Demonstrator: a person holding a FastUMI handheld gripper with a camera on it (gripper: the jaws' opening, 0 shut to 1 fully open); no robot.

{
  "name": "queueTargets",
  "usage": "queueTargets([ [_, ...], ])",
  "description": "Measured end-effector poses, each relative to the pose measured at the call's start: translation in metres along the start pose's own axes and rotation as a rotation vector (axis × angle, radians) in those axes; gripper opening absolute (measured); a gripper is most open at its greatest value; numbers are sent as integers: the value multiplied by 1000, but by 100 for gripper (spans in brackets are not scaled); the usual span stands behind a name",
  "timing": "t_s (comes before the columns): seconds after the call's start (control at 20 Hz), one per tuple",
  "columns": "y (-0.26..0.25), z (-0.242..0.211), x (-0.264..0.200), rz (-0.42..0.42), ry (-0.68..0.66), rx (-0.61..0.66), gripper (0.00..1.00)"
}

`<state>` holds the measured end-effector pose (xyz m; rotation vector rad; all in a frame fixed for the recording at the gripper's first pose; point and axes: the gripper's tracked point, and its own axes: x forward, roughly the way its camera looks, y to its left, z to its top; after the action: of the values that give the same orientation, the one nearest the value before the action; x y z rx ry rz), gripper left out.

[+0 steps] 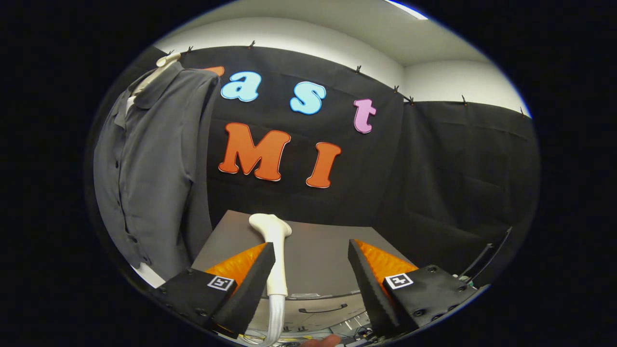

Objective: Iron the clothes twice with a garment steamer, once on the left side and once on the right side.

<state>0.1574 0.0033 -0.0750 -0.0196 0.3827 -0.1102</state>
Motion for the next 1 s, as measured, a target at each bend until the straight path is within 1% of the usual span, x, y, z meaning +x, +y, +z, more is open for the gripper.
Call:
queueTargets([
  [0.15, 4, -7, 27, -5, 62, -8, 98],
  [0.25, -4, -13, 40, -31, 108, -6, 98],
  [0.45, -6, -22, 71, -41, 173, 54, 98],
  [0.6, 8, -39, 94, -4, 235, 129, 98],
  [0.75, 45, -49, 115, 125, 267, 235, 98],
  [0.8, 56, -53, 125, 157, 275, 271, 98],
  [0.9, 65, -60, 141, 187, 284, 338, 99],
  [1.0, 68, -73, 156, 184, 320, 342, 97],
])
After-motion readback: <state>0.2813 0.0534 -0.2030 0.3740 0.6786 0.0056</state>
